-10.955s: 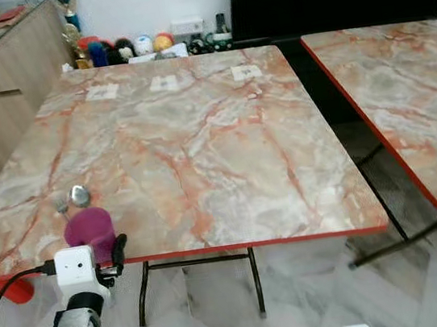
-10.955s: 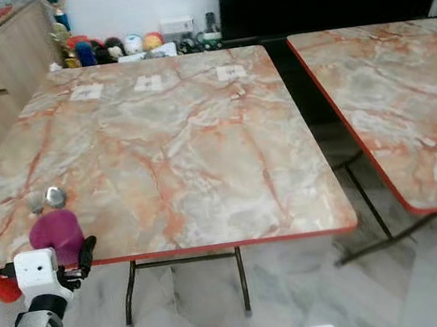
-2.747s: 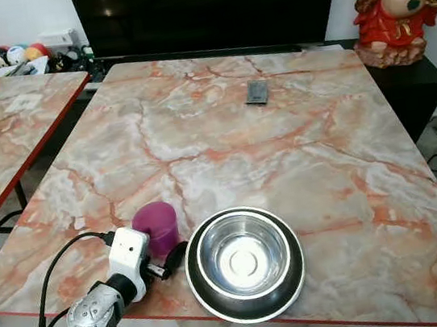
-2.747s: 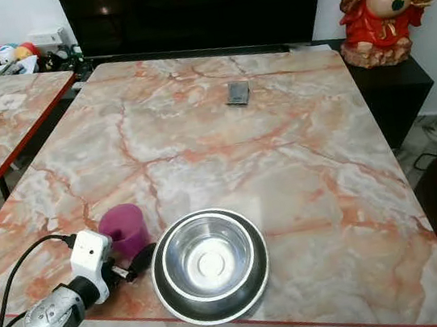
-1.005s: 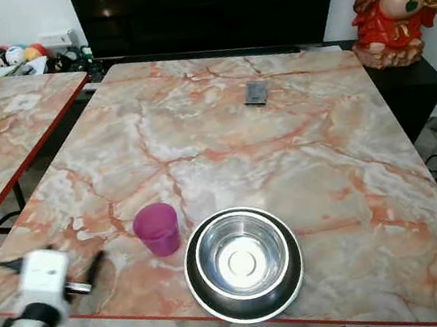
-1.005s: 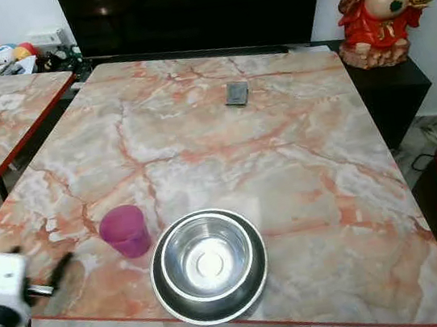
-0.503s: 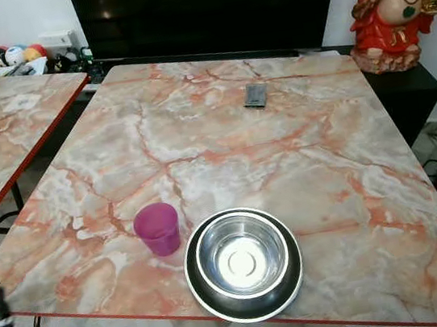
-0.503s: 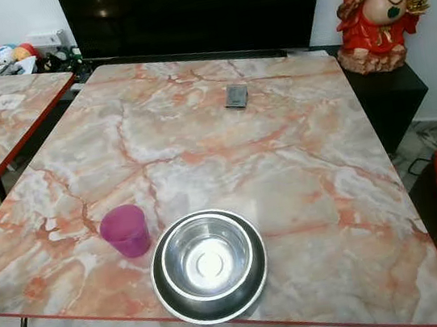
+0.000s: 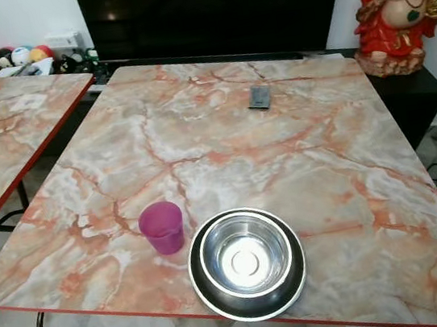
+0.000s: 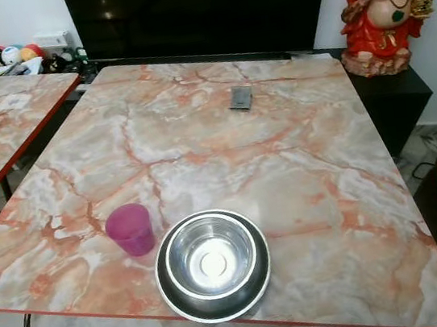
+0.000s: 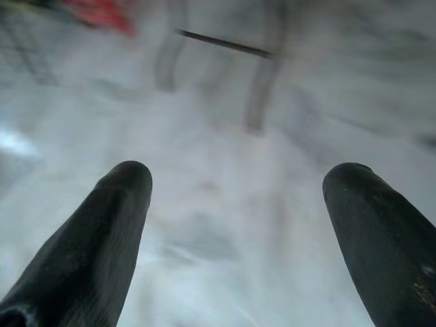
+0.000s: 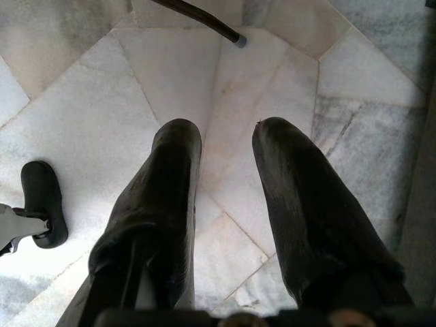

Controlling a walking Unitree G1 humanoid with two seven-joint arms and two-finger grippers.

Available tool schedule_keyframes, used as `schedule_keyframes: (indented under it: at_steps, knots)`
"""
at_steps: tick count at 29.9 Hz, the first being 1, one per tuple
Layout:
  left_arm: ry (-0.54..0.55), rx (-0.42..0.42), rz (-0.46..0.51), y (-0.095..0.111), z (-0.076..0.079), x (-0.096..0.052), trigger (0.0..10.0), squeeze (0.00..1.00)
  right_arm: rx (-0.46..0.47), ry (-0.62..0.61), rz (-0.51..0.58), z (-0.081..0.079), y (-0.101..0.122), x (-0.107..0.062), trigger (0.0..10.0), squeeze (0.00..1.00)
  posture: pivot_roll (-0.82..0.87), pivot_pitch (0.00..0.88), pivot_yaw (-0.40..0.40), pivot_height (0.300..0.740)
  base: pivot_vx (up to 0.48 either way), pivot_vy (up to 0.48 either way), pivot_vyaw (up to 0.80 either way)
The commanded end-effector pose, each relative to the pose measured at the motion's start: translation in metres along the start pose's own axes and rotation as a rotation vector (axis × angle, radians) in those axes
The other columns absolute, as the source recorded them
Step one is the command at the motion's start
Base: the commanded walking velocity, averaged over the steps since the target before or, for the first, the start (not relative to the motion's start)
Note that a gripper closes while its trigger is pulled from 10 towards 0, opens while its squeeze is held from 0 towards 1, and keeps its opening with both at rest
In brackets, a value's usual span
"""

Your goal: Setting the table

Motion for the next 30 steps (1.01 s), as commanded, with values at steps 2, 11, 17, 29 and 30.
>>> schedule_keyframes:
  at_steps: [2, 11, 17, 29, 30]
  knots:
    - [-0.097, 0.071, -0.002, -0.005, 0.021, -0.002, 10.0, 0.0, 0.001, -0.006, -0.021, 0.001, -0.005, 0.0, 10.0, 0.0, 0.08, 0.078, -0.026, 0.74, 0.0, 0.0, 0.0]
    - [-0.416, 0.105, -0.217, -0.043, 0.095, -0.02, 10.0, 0.0, 0.007, -0.014, -0.025, 0.001, -0.004, 0.0, 10.0, 0.0, 0.06, 0.076, -0.013, 0.74, 0.0, 0.0, 0.0]
    - [-0.461, 0.101, -0.28, -0.051, 0.113, -0.028, 10.0, 0.0, 0.01, -0.018, -0.03, 0.001, -0.007, -0.001, 10.0, 0.0, 0.04, 0.076, -0.009, 0.74, 0.0, 0.0, 0.0]
    - [-0.475, 0.098, -0.327, -0.056, 0.118, -0.03, 10.0, 0.0, 0.007, -0.016, -0.044, 0.001, -0.014, -0.002, 10.0, 0.0, 0.04, 0.073, 0.0, 0.74, 0.0, 0.0, 0.0]
    - [-0.472, 0.098, -0.338, -0.06, 0.115, -0.032, 10.0, 0.0, 0.006, -0.015, -0.045, 0.001, -0.014, -0.002, 10.0, 0.0, 0.04, 0.071, -0.001, 0.74, 0.0, 0.0, 0.0]
Point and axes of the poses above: a point about 5 cm out from each wrist's last joint towards the gripper, its own x axis pointing out of the wrist towards the gripper, its own y axis along the axis of the wrist's last joint, z = x × y, the point moved 4 cm from there along x, pointing out of the wrist towards the gripper, and after that the axes turned 2 degrees about -x, right-handed, at the moved point
